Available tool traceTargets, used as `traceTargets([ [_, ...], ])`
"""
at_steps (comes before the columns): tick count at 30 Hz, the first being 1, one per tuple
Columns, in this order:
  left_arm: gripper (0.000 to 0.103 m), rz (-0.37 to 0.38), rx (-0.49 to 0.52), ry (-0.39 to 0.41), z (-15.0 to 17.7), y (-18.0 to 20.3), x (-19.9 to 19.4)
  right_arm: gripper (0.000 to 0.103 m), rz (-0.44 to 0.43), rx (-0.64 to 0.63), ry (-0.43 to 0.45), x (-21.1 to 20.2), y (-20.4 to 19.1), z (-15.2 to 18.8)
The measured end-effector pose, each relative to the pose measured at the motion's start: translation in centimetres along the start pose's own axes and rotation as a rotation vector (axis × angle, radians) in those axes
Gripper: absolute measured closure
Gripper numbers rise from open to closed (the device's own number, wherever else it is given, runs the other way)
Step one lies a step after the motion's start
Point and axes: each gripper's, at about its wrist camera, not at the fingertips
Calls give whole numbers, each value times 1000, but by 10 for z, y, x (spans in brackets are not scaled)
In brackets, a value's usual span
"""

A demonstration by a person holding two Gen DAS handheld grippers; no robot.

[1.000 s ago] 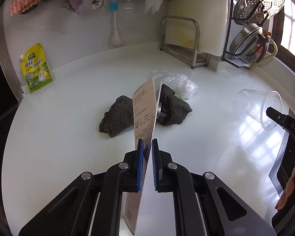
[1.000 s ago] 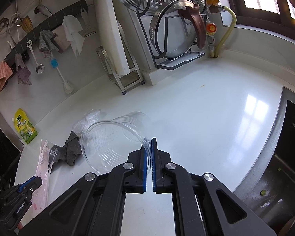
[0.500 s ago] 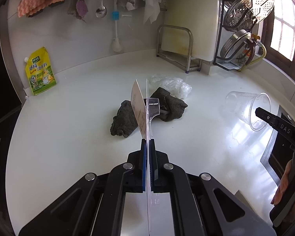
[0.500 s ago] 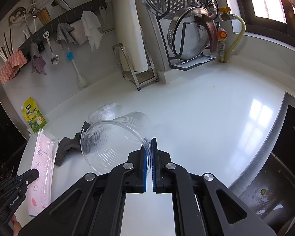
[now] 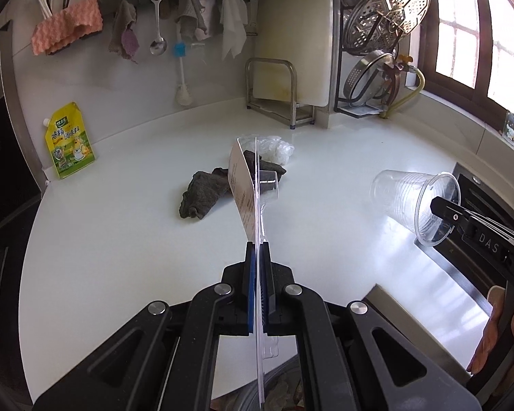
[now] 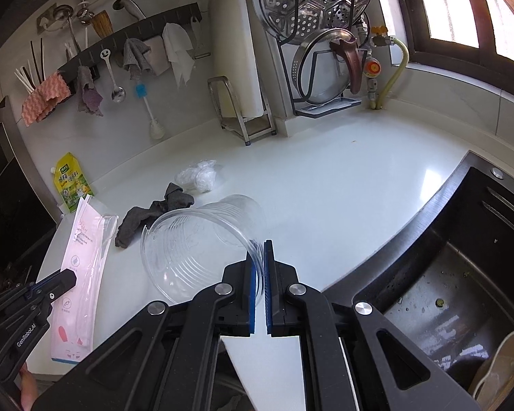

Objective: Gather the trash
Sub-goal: 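Hold the card in the left tool while the right tool holds the cup, then carry card and clear cup over the basket and open both tools to drop them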

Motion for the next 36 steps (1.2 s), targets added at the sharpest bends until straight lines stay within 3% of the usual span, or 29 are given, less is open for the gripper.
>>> traceTargets([
  [20, 100, 61, -10, -30, 63, 10, -78, 99, -11, -12, 24, -123, -33, 83],
  [36, 100, 144, -26, -91, 114, 28, -91, 99, -40, -9, -49, -154, -29, 143],
])
Point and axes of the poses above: each gripper's, at about its wrist camera, not at the fingertips, and x roughly the way its jaws point, y to its right, z to its underside, and after that the axes turned 11 degrees about y, right-handed
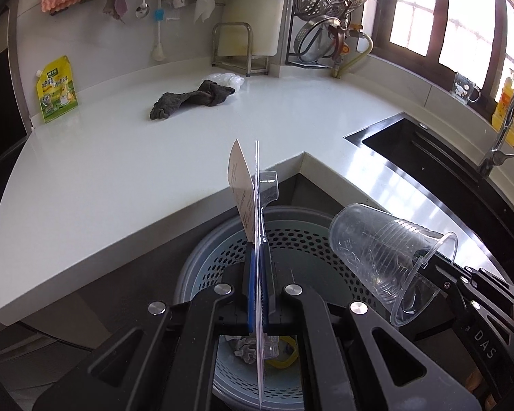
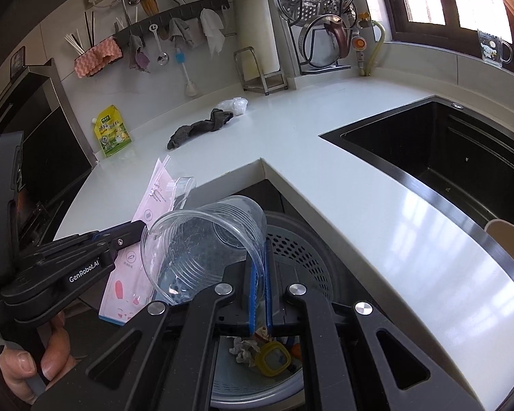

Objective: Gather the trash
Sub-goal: 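Carry card and clear cup over the basket and open both tools to drop them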

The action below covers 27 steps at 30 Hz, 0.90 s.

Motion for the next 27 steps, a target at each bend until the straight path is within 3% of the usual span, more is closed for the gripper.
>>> traceTargets([
  [27, 99, 25, -23, -175, 53, -10, 42, 99, 14, -20, -144, 39, 0, 46],
])
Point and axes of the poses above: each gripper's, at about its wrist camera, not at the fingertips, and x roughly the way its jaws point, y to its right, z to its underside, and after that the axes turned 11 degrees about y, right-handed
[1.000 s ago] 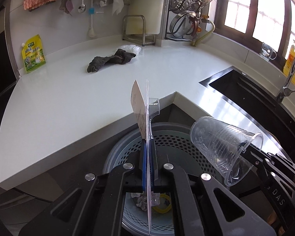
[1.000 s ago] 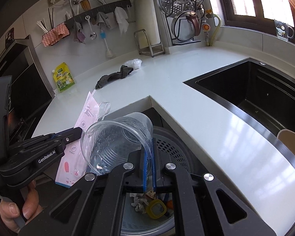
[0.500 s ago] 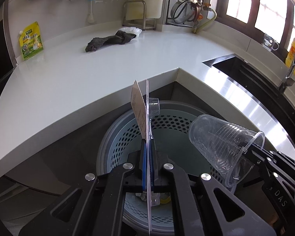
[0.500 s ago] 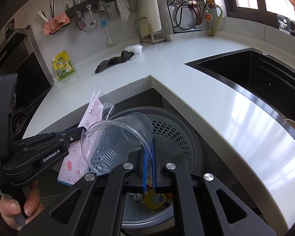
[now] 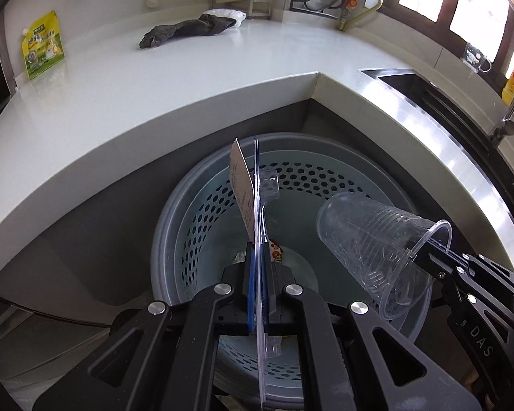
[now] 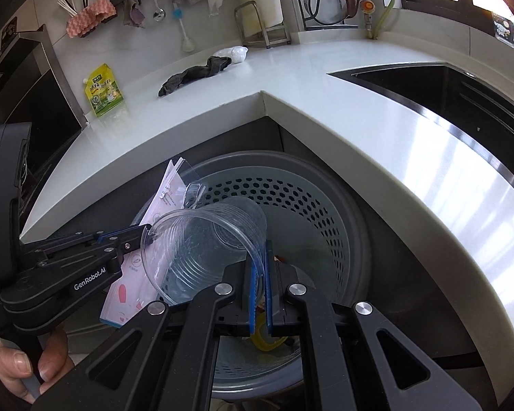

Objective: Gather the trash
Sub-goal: 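Carry card and clear cup over the basket and open both tools to drop them, then move both open tools back over the countertop toward the dark cloth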

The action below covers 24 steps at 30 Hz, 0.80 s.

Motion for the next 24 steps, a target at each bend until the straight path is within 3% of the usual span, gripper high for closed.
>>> traceTargets([
  [7, 98, -8, -4, -2, 1, -2, 0, 98, 8, 1, -8, 3, 1, 3],
  [10, 94, -11, -4, -5, 0, -3, 1, 79, 20, 1, 1, 2, 2, 1],
  [11, 85, -7, -6, -6, 0, -3, 1, 68, 24, 3, 8, 0, 3, 1],
  [12, 77, -6, -7, -4, 0, -3, 1, 65, 26, 4, 16, -1, 4, 1],
  [14, 40, -13, -17, 10, -1, -5, -2, 64, 26, 9, 20, -3, 5, 0],
  [24, 37, -30, -5, 27, 0, -5, -5, 61, 27, 31, 28, -7, 11, 1],
])
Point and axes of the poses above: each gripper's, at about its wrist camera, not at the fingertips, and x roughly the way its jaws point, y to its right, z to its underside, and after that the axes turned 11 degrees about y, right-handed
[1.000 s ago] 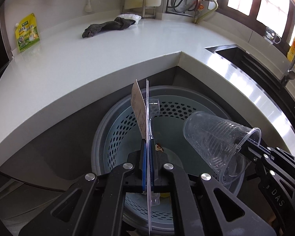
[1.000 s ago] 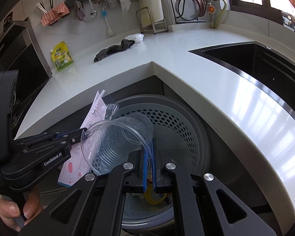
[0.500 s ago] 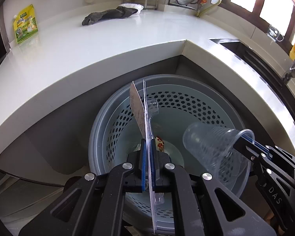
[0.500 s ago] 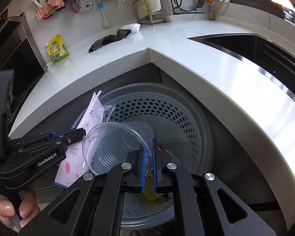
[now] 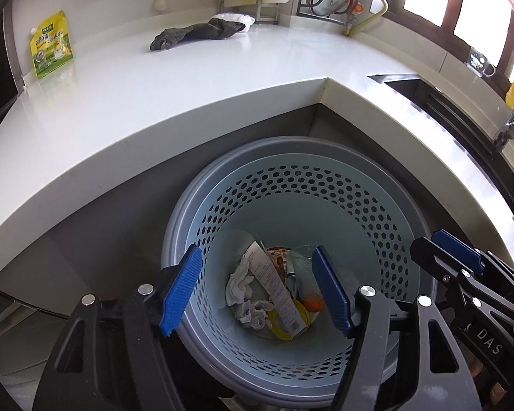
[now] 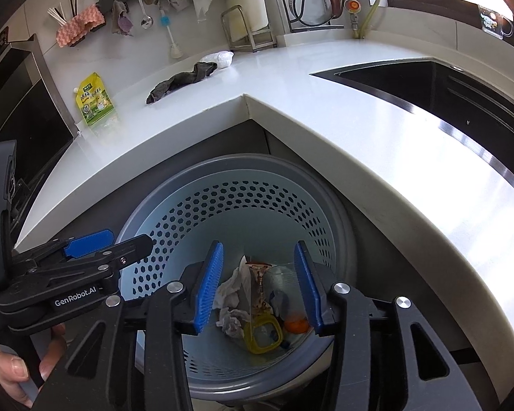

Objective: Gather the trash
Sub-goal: 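Move both open tools back over the countertop toward the dark cloth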

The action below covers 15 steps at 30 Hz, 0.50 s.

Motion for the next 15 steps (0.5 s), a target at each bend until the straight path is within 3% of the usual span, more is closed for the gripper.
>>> traceTargets([
  [4, 29, -8, -6, 27, -1, -2, -5, 57, -4, 1, 8, -1, 0, 0],
  [8, 7, -32, -25, 89, -6, -6, -15, 48, -38, -20, 45, -8, -3, -3],
  [15, 7, -80, -37, 225, -27, -15, -37, 38, -68, -17, 122, -19, -3, -29],
])
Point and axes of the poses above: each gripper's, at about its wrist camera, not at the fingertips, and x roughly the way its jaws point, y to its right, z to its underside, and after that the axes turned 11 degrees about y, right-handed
